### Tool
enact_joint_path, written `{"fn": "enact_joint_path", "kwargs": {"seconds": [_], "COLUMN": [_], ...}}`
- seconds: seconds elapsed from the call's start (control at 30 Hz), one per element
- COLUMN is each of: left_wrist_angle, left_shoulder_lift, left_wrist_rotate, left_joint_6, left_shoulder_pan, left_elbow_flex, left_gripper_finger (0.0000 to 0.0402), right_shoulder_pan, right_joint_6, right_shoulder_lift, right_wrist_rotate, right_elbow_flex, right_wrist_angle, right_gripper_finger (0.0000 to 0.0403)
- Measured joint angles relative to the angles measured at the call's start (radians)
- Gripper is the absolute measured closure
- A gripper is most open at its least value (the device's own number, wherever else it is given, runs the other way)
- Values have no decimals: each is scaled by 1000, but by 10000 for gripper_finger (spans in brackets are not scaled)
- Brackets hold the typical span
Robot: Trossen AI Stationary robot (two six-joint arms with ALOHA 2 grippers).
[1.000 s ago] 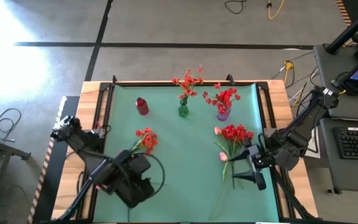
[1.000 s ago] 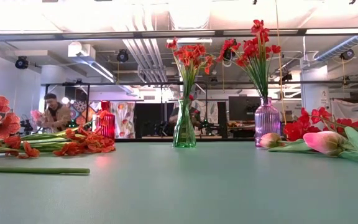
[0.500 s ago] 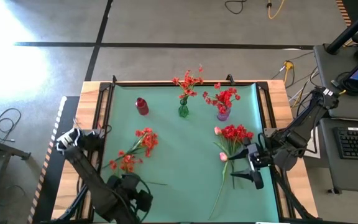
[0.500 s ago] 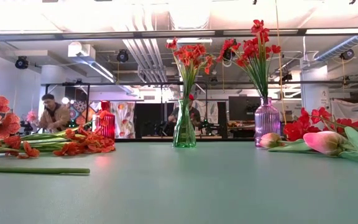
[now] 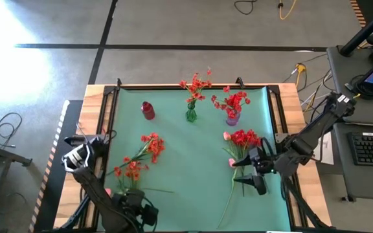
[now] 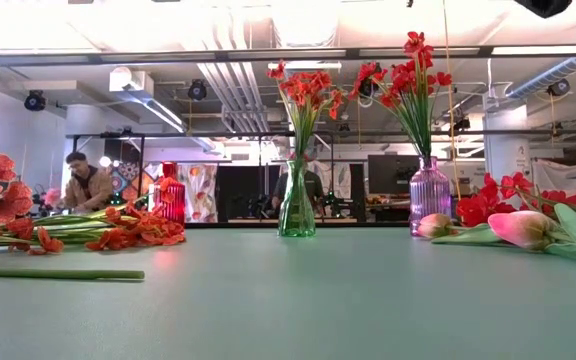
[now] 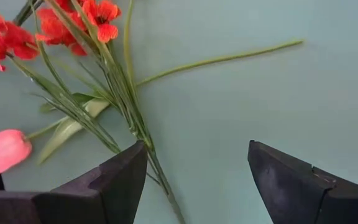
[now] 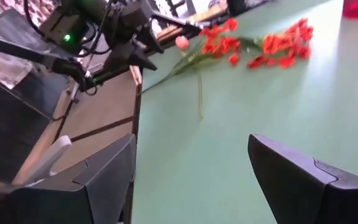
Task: Sort flowers into vase by color
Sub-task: Put the bottom left orange flower in the green flower vase
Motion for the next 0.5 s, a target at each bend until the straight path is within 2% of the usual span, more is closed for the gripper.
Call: {"fn": "enact_joint_path", "kwargs": {"seconds": [0.27, 0.5], "left_wrist_angle": [8, -10], "left_shoulder_lift": [60, 111], "left_wrist_rotate": [62, 107], "left_joint_6": [-55, -98], "left_shoulder_pan": [-8, -30], "left_elbow_flex": [0, -13], "left_gripper_finger": [138, 139], "right_shoulder_pan": [3, 3], "right_joint_6": [104, 113], "right_shoulder_lift": [64, 102], "right_wrist_rotate": [-77, -104], "right_elbow_flex": [0, 0], "right_wrist_angle": [-110, -116], "right_gripper_finger": [101, 101]}}
